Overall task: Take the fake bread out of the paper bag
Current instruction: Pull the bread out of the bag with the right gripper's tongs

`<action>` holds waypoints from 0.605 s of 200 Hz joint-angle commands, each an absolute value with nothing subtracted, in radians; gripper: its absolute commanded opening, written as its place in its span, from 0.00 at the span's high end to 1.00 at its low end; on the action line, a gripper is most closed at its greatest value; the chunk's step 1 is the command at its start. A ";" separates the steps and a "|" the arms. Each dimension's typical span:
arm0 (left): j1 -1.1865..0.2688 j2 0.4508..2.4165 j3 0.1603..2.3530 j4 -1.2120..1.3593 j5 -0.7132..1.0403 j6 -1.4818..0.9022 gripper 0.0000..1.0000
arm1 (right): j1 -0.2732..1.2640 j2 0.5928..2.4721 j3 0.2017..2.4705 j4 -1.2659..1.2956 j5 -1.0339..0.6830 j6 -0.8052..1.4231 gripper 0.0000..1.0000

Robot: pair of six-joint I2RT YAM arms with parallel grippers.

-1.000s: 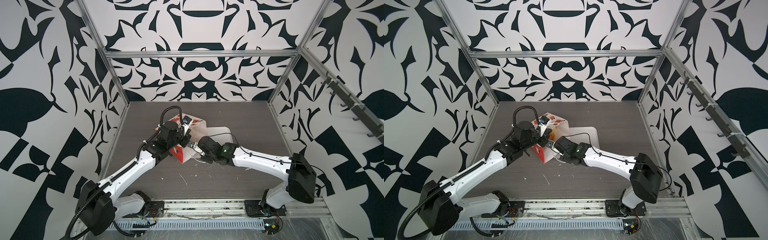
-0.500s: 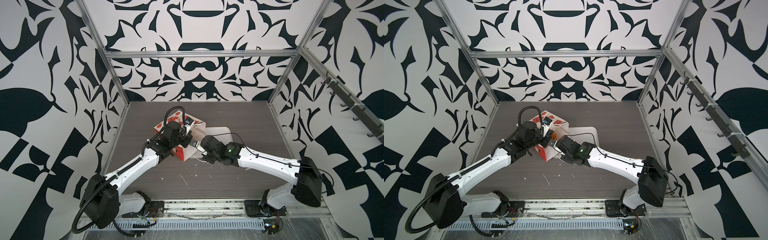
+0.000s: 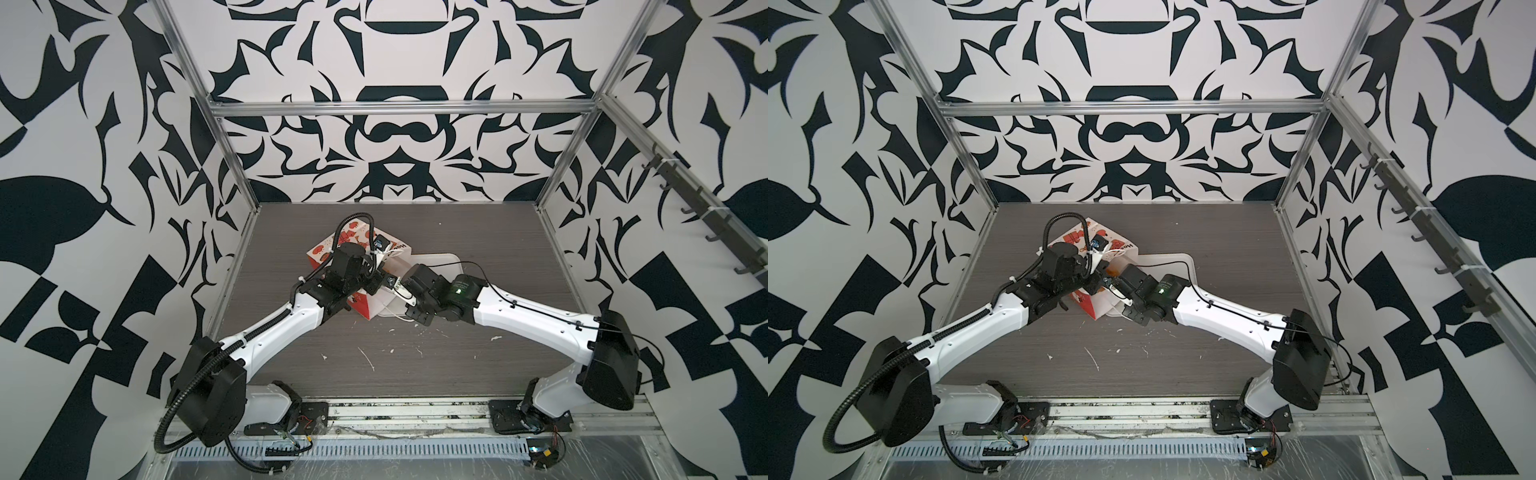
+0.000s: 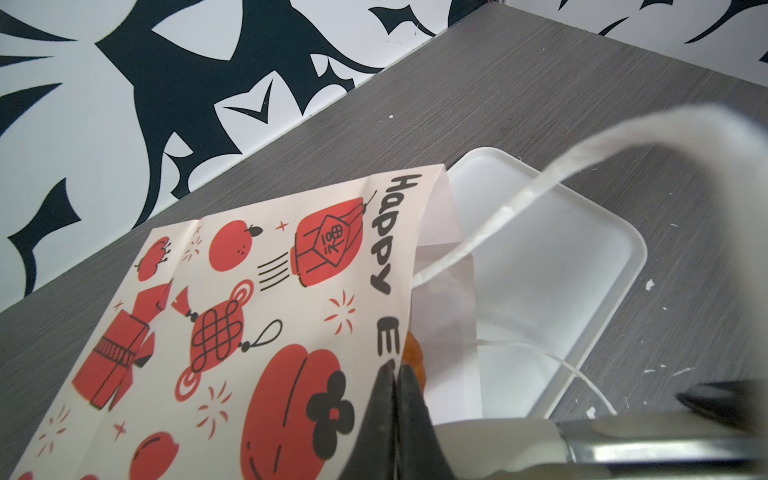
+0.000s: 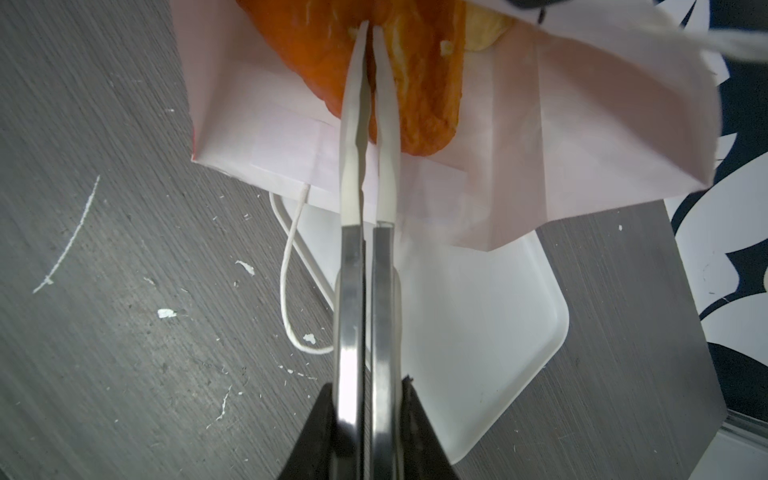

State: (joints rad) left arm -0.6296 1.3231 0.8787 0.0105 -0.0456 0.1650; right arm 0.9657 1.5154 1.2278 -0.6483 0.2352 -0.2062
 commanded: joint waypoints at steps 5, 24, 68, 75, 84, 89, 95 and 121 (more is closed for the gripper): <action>-0.630 1.337 0.902 0.043 -0.064 0.182 0.92 | 0.940 1.479 1.297 -0.688 0.204 -0.157 0.85; -0.630 1.343 0.901 0.044 -0.067 0.190 0.92 | 0.910 1.485 1.311 -0.723 0.130 -0.135 0.85; -0.630 1.342 0.893 0.058 -0.081 0.196 0.91 | 0.884 1.505 1.346 -0.789 0.130 -0.115 0.85; -0.631 1.341 0.891 0.062 -0.088 0.196 0.91 | 0.881 1.502 1.349 -0.798 0.130 -0.114 0.85; -0.630 1.342 0.891 0.067 -0.098 0.195 0.91 | 0.880 1.497 1.351 -0.807 0.126 -0.112 0.85; -0.630 1.344 0.893 0.070 -0.110 0.193 0.91 | 0.876 1.494 1.351 -0.813 0.120 -0.112 0.85; -0.630 1.347 0.893 0.072 -0.118 0.191 0.91 | 0.876 1.486 1.351 -0.821 0.115 -0.111 0.85; -0.630 1.358 0.894 0.093 -0.173 0.175 0.91 | 0.866 1.450 1.345 -0.865 0.109 -0.099 0.85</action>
